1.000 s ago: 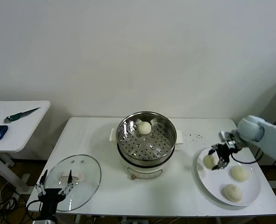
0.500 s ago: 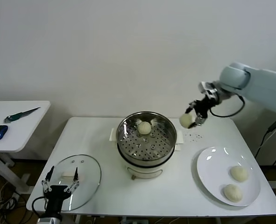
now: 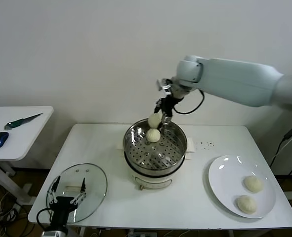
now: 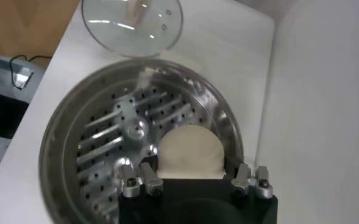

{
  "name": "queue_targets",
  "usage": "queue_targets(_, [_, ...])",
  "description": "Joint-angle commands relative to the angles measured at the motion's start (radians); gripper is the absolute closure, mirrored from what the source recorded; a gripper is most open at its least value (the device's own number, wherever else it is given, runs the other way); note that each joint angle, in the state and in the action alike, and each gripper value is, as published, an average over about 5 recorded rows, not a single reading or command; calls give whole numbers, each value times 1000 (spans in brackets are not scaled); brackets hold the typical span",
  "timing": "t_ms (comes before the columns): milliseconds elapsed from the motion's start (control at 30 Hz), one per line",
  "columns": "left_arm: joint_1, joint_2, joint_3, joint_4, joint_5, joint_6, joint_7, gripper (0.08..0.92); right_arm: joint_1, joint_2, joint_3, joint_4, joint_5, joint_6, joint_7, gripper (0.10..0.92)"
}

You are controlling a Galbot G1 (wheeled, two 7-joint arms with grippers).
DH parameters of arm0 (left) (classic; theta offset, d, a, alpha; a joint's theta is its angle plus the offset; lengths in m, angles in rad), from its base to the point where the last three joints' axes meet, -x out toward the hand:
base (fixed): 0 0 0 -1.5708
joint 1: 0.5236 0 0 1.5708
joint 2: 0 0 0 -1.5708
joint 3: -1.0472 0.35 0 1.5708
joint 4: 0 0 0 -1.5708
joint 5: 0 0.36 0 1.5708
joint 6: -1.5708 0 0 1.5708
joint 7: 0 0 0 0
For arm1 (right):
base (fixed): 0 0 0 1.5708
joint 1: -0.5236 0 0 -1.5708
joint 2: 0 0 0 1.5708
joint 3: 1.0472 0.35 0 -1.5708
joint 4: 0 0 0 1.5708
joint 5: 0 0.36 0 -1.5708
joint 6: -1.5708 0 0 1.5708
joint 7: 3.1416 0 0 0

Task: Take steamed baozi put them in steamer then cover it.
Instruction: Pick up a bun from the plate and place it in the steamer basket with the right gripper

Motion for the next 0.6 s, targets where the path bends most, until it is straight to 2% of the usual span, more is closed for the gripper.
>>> queue_targets(33, [-3, 5, 4, 3, -2, 0, 0, 177, -87, 155, -11, -59, 6, -20, 23, 323])
queue_targets(600, [-19, 0, 3, 17, -1, 6, 0, 177, -187, 142, -27, -53, -61, -33, 53, 320])
